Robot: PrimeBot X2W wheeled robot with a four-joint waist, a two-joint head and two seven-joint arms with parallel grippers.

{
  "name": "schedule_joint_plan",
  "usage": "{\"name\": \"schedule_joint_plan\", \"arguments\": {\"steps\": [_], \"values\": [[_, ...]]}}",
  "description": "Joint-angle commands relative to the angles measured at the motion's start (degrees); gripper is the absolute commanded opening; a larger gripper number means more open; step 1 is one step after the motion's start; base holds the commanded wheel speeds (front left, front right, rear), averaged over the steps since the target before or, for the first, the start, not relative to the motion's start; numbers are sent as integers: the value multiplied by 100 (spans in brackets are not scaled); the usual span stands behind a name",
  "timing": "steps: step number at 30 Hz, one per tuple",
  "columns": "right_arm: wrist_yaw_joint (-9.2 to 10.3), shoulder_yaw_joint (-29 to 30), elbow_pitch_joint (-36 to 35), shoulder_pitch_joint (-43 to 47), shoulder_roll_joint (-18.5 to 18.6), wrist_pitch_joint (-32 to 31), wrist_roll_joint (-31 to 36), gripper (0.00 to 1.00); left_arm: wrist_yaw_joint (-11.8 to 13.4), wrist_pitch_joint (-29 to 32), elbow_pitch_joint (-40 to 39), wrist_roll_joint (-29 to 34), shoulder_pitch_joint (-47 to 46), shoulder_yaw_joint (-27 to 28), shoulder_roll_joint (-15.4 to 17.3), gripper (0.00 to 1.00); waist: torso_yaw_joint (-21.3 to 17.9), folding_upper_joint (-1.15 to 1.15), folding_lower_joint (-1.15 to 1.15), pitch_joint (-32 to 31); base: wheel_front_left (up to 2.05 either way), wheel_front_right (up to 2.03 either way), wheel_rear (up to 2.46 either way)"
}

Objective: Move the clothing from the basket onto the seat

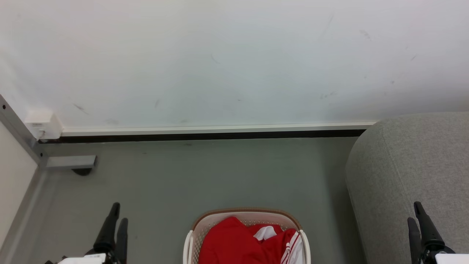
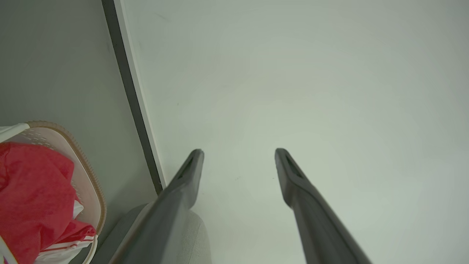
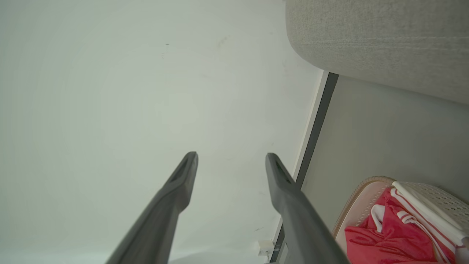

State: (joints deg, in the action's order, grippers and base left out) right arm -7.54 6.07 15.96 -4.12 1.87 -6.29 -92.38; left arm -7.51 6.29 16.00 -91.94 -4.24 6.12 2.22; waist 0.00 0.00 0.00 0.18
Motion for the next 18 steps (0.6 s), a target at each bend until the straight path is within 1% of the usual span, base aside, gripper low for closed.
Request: {"name": "schedule_joint_plan", "arguments": {"steps": [1, 5, 10, 14, 18], "values": [[0, -17, -107, -80, 48, 69, 35, 100, -1, -72, -96, 16, -99, -72, 20, 100, 1, 0, 0, 0, 0, 0, 0], [1, -57, -149, -45, 53, 189, 211, 100, 1, -190, -92, 58, -108, -193, 23, 100, 4, 0, 0, 0, 0, 0, 0], [1, -61, -234, -15, 58, 327, 687, 100, 36, -328, -87, 246, -125, -305, 27, 100, 6, 0, 0, 2, 0, 0, 0], [1, -59, -342, 5, 62, 434, 1205, 100, 133, -435, -116, 575, -146, -363, 31, 100, 8, 0, 0, 4, 0, 0, 0], [2, -81, -468, 25, 66, 535, 1809, 100, 272, -536, -193, 1070, -163, -435, 34, 100, 11, 0, 0, 9, 0, 0, 0]]}}
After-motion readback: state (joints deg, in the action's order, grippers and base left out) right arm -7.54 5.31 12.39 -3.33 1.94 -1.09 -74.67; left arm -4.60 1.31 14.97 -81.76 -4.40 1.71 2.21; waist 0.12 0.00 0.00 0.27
